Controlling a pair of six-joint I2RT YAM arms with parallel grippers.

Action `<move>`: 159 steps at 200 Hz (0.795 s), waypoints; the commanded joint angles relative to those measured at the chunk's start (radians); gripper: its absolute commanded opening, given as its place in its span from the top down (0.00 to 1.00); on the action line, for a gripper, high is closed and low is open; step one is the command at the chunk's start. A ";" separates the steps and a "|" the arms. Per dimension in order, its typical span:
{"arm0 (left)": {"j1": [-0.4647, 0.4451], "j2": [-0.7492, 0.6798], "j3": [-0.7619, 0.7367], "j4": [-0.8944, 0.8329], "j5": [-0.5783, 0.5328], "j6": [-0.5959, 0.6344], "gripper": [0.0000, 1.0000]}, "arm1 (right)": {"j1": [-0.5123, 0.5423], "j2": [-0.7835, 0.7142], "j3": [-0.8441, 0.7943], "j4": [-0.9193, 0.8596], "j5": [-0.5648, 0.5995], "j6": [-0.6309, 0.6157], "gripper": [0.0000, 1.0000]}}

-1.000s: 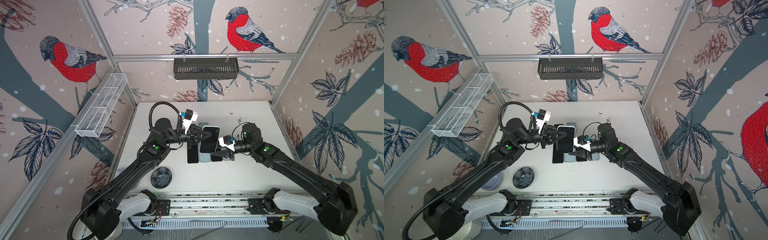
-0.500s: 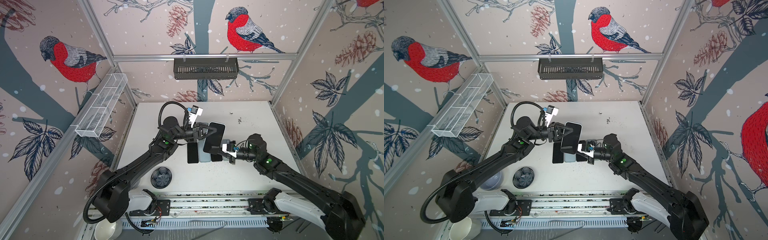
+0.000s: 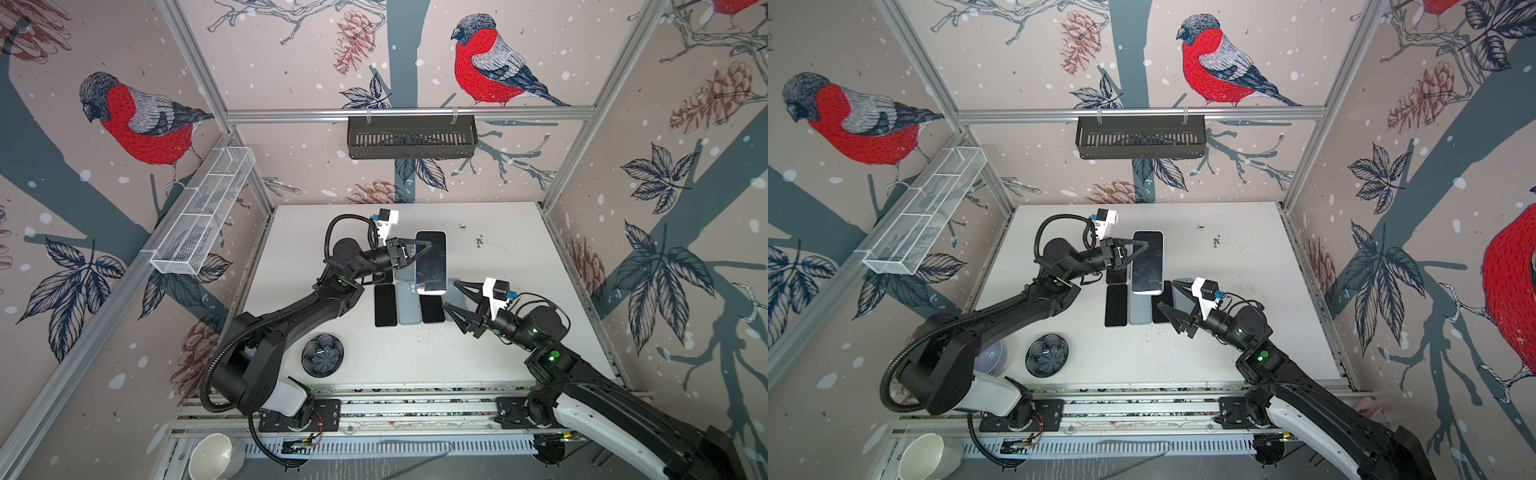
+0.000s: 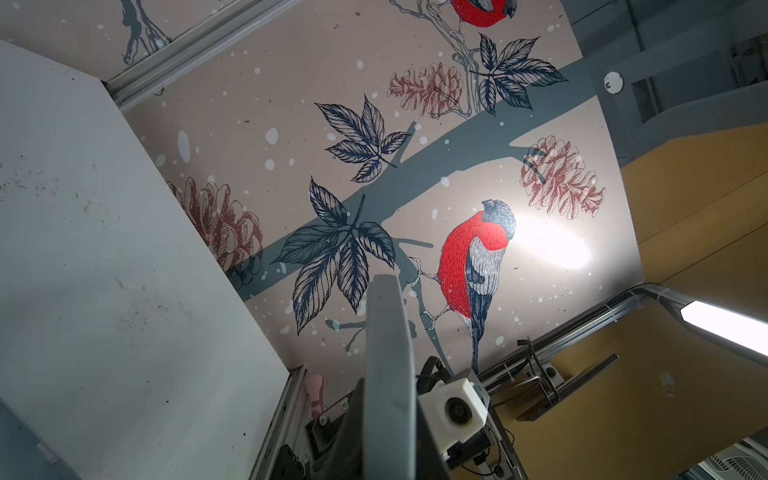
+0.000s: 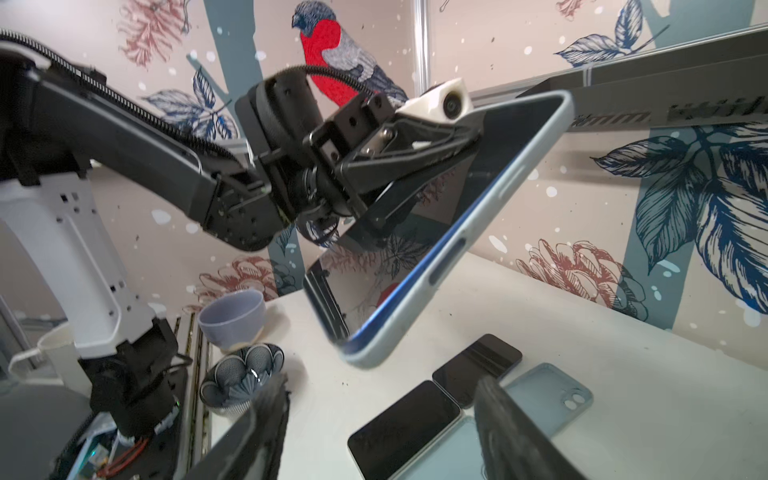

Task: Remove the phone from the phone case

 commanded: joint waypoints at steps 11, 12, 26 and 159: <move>-0.015 0.006 0.008 0.132 -0.021 -0.036 1.00 | -0.008 0.048 0.050 0.021 -0.029 0.119 0.29; -0.015 0.006 0.008 0.133 -0.021 -0.036 1.00 | -0.008 0.049 0.050 0.022 -0.030 0.119 0.29; -0.018 0.009 0.007 0.145 -0.020 -0.038 1.00 | -0.019 0.074 0.057 0.029 -0.035 0.132 0.31; -0.056 0.021 0.024 0.139 -0.023 -0.031 1.00 | -0.150 0.122 0.031 0.122 -0.131 0.208 0.32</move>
